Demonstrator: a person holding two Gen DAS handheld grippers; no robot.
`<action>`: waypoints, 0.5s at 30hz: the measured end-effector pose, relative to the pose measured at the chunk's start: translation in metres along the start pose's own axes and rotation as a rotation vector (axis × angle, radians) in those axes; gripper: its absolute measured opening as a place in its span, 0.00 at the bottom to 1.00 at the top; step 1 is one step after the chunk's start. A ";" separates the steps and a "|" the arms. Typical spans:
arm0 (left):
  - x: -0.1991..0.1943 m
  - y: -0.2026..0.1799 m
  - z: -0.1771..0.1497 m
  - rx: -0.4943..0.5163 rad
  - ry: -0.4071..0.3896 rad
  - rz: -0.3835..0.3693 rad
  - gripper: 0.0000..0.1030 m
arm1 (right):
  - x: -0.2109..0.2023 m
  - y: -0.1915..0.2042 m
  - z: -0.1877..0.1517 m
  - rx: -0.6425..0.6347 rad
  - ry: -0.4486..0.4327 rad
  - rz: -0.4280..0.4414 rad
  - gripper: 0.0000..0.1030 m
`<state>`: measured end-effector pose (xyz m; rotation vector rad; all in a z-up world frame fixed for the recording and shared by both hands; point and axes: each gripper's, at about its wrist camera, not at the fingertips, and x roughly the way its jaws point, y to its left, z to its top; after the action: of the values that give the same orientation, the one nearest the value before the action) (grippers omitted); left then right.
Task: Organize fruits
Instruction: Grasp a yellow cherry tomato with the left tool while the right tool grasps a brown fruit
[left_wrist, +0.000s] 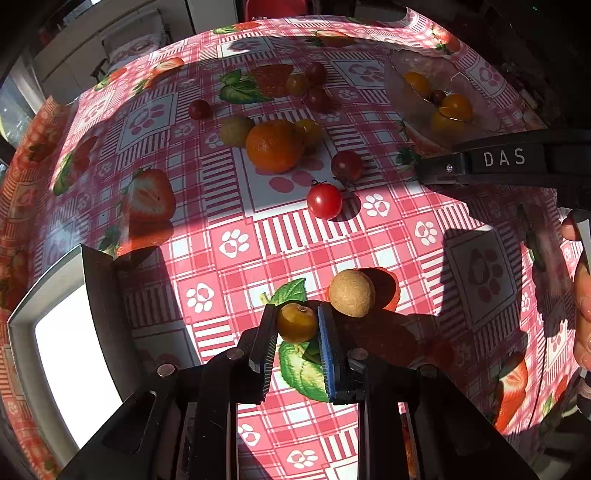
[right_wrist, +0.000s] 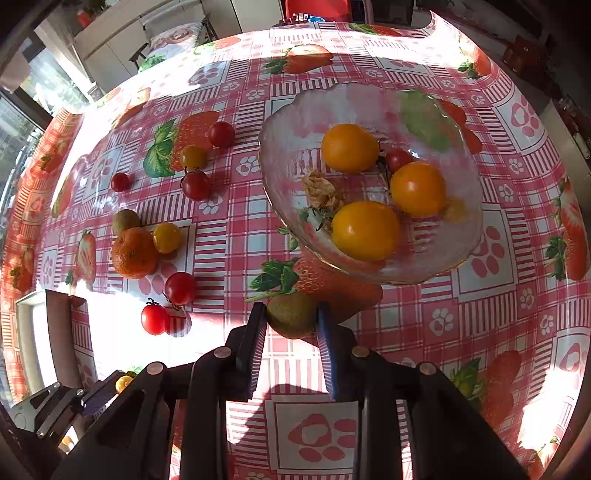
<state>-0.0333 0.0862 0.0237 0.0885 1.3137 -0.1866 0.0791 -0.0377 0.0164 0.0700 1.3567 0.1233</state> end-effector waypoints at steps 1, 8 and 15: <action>0.000 0.001 0.000 -0.012 0.004 -0.016 0.22 | -0.005 -0.001 -0.007 -0.003 0.003 0.011 0.29; -0.016 0.017 -0.011 -0.092 -0.005 -0.047 0.22 | -0.027 -0.009 -0.051 0.002 0.038 0.059 0.29; -0.044 0.029 -0.029 -0.116 -0.037 -0.038 0.22 | -0.039 -0.001 -0.078 0.008 0.067 0.093 0.29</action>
<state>-0.0657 0.1234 0.0572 -0.0379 1.2875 -0.1436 -0.0054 -0.0454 0.0375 0.1370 1.4215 0.2005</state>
